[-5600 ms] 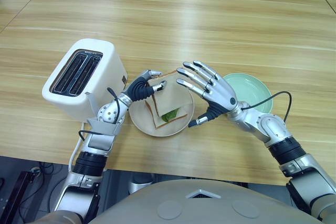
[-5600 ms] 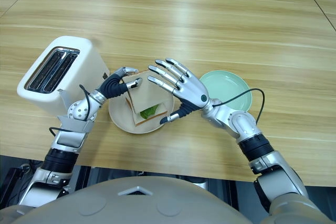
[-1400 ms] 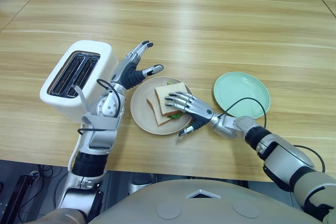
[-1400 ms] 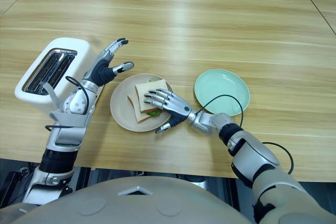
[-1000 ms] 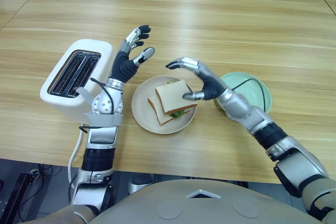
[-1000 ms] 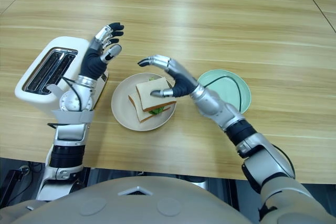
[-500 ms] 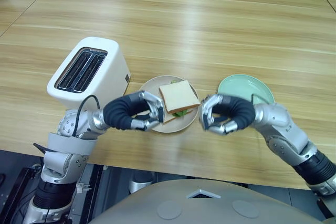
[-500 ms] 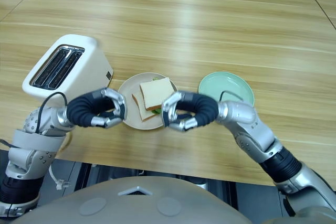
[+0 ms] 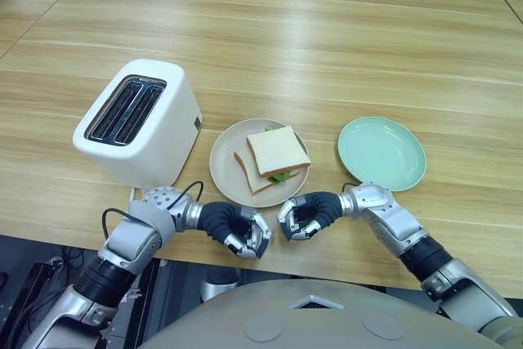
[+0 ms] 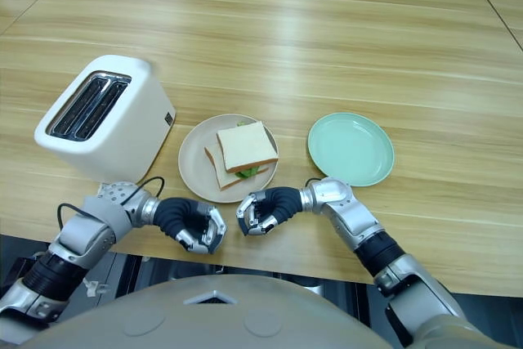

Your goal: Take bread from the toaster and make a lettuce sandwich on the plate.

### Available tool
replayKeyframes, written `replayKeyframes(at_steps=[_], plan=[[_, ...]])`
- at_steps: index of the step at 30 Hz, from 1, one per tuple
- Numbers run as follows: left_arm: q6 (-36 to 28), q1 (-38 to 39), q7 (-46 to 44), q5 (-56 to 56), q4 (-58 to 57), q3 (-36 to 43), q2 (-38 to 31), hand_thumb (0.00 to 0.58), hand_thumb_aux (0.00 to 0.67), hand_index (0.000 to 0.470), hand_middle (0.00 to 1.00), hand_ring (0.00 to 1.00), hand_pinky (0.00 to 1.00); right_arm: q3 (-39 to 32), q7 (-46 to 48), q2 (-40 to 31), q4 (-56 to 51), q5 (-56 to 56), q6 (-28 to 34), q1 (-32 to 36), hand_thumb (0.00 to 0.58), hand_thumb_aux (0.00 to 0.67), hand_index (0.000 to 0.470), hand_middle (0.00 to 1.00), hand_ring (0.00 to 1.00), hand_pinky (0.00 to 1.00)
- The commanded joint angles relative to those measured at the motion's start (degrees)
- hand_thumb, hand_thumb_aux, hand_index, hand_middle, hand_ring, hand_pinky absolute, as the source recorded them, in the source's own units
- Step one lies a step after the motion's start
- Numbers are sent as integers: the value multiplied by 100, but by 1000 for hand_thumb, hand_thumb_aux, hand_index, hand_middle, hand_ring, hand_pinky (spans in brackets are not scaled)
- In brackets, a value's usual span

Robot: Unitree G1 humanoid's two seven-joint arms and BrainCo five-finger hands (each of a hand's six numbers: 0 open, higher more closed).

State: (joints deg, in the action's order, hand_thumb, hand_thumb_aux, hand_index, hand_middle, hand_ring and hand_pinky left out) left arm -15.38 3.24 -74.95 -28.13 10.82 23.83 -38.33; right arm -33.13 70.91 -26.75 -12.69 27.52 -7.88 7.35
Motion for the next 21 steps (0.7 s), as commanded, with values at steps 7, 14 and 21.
replayKeyframes(at_steps=[7,14,21], plan=[[470,-269,-28,1306,-960,581,34,580,670,460,1000,1000,1000,319,135,449,-871,-995,-454,123,580,670,460,1000,1000,1000],[1044,-1045,1049,1927,-2794,235,1002,580,670,460,1000,1000,1000,450,69,725,-1330,-1434,-844,160,580,670,460,1000,1000,1000],[1985,-1983,2439,2010,-5001,-726,2076,580,670,460,1000,1000,1000,742,-441,1167,-2335,-1896,-1443,497,580,670,460,1000,1000,1000]])
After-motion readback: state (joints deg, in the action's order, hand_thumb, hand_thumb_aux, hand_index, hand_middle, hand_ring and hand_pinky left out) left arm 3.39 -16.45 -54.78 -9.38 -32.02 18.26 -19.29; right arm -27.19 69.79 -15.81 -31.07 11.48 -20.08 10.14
